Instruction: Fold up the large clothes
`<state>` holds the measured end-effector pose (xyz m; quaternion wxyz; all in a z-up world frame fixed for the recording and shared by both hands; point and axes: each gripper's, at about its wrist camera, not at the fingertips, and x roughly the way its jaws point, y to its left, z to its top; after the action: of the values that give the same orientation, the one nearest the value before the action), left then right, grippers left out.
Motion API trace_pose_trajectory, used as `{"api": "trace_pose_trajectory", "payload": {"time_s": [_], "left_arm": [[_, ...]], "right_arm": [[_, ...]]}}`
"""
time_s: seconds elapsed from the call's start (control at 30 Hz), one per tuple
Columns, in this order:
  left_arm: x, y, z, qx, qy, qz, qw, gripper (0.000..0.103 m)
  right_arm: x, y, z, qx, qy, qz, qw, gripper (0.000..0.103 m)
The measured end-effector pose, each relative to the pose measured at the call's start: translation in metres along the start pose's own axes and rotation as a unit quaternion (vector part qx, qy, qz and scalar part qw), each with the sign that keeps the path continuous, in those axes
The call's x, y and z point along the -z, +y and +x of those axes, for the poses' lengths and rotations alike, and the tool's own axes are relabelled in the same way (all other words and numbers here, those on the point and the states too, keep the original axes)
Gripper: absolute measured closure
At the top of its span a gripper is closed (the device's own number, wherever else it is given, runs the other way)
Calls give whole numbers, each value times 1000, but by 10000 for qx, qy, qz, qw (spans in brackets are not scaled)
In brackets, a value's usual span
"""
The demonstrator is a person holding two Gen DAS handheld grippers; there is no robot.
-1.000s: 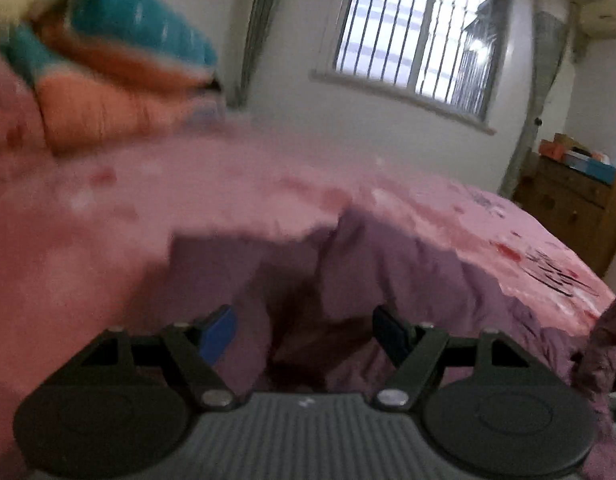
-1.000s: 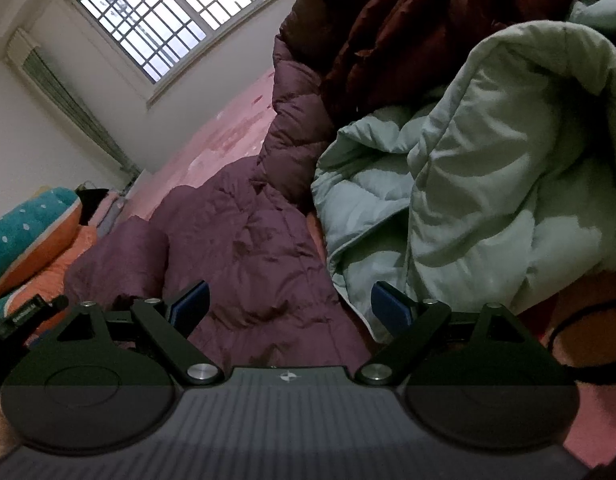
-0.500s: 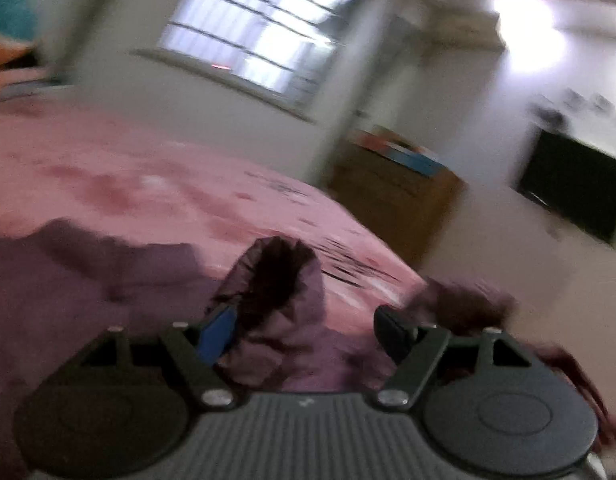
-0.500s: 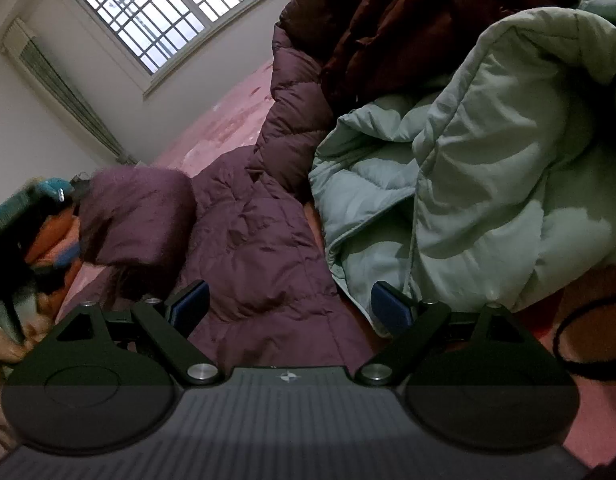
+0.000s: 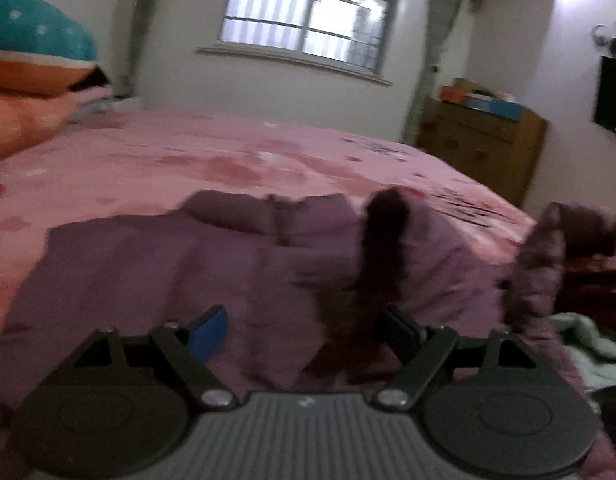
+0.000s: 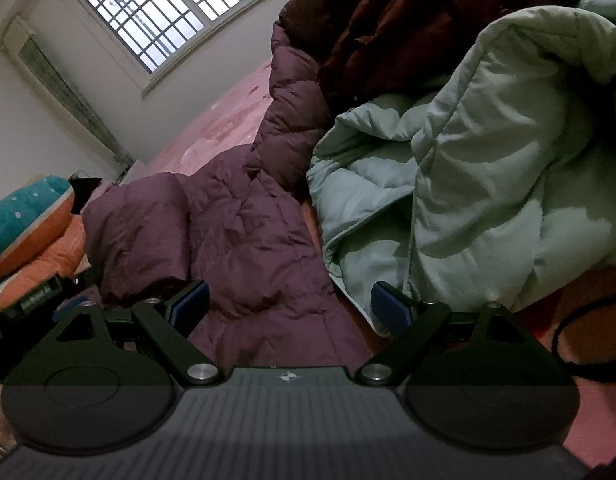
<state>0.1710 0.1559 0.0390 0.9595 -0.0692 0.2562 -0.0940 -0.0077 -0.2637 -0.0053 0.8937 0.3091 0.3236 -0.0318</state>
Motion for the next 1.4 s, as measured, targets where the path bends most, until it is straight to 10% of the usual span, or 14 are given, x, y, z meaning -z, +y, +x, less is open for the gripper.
{"api": "trace_pose_trajectory", "payload": {"time_s": [0.5, 0.67, 0.9, 1.13, 1.3, 1.4], "left_arm": [[-2, 89, 6, -2485, 47, 110, 9686, 25], [-3, 80, -7, -2614, -179, 315, 9646, 25], [2, 8, -21, -1676, -206, 1098, 9795, 25], [-11, -51, -15, -323, -172, 633, 9973, 28], [-18, -98, -23, 1041, -151, 782, 9914, 24], [-14, -107, -25, 1106, -154, 1078, 9879, 21]], "right_arm": [[6, 7, 8, 139, 27, -312, 9994, 0], [7, 9, 10, 157, 48, -372, 9992, 0], [5, 7, 7, 102, 57, -312, 9994, 0], [1, 3, -1, 64, -114, -190, 9997, 0], [-1, 2, -3, -2, -126, -85, 9999, 0], [-3, 1, -6, -37, -172, -90, 9998, 0]]}}
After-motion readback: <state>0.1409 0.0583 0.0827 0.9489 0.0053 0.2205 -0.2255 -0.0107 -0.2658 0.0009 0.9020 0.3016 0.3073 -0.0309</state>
